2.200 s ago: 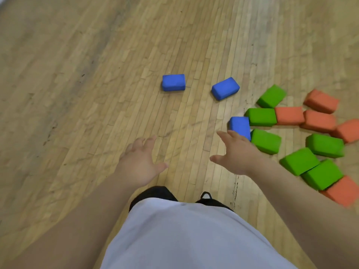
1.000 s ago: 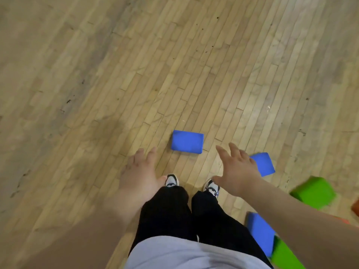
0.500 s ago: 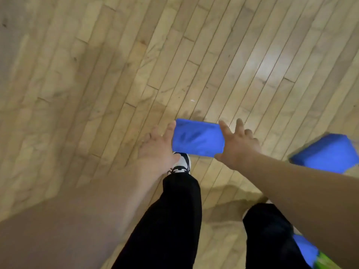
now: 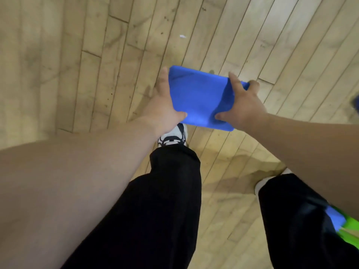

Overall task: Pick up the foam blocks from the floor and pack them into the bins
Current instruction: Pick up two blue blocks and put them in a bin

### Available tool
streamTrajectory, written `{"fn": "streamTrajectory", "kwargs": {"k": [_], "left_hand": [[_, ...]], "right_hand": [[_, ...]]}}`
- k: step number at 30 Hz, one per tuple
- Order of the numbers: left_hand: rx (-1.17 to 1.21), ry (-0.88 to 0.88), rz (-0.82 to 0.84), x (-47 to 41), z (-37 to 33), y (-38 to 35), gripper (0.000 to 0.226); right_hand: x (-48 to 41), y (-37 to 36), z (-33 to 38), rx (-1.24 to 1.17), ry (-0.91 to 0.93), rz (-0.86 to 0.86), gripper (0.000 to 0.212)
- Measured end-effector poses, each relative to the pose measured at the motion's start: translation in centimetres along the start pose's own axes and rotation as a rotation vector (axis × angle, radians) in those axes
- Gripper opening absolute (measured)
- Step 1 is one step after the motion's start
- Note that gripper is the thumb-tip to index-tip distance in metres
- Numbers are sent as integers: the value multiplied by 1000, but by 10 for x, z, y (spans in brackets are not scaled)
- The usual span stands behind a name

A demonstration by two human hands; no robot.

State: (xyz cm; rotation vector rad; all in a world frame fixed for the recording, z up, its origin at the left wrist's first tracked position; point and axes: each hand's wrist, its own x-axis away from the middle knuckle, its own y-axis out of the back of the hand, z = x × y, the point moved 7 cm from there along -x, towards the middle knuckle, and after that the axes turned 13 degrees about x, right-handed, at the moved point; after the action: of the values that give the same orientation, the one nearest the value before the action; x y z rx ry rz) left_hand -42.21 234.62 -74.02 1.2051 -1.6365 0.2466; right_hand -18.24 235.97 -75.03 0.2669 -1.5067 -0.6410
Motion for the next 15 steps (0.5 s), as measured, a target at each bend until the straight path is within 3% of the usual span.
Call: {"fn": "streamTrajectory", "kwargs": {"k": [8, 15], "left_hand": [[-126, -152, 104, 87, -104, -38, 117], [-97, -245, 208, 102, -216, -162, 102]], "right_hand": [[89, 20, -118, -298, 1, -31, 119], [119, 35, -272, -348, -195, -64, 113]]}}
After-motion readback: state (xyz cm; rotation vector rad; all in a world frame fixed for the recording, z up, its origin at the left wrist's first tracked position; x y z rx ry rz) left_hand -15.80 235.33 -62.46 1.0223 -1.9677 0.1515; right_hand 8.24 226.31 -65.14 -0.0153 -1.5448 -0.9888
